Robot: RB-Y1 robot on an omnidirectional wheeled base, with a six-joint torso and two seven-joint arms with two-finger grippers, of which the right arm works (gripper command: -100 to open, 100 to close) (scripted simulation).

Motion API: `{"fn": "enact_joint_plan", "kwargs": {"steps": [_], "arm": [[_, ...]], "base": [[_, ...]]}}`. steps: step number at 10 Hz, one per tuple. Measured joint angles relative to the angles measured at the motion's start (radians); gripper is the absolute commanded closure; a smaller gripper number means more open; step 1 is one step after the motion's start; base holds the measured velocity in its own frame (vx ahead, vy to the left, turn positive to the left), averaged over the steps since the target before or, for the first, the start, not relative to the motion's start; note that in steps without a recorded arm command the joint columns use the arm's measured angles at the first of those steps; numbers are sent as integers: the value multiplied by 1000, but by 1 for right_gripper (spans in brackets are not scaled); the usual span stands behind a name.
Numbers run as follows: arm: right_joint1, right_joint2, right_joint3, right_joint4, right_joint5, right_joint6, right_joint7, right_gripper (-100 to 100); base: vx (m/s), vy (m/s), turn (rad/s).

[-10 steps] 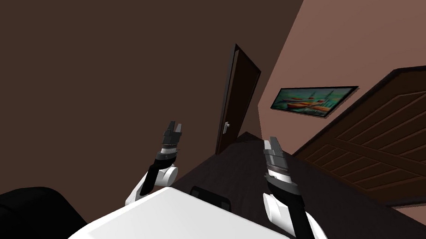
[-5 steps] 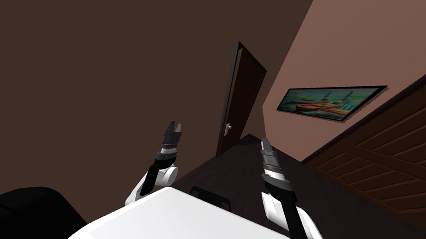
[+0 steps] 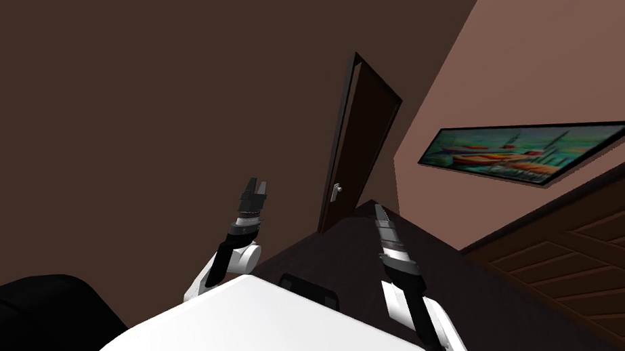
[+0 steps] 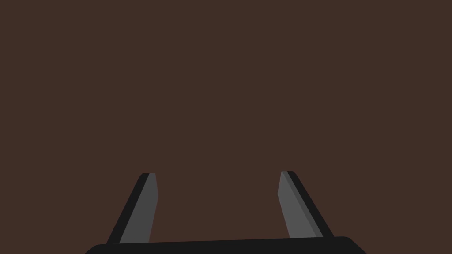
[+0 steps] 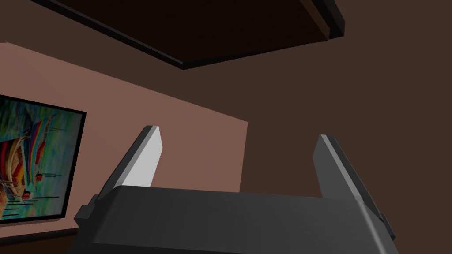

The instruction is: Pull the door open

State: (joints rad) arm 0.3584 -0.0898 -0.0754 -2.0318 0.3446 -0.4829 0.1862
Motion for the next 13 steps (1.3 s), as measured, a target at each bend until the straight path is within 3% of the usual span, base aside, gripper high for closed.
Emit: {"fn": "enact_joint_plan", "kwargs": {"steps": [13], "arm": [[-87, -6, -24, 235, 266, -24, 135, -100]], "base": [[75, -82, 132]]}}
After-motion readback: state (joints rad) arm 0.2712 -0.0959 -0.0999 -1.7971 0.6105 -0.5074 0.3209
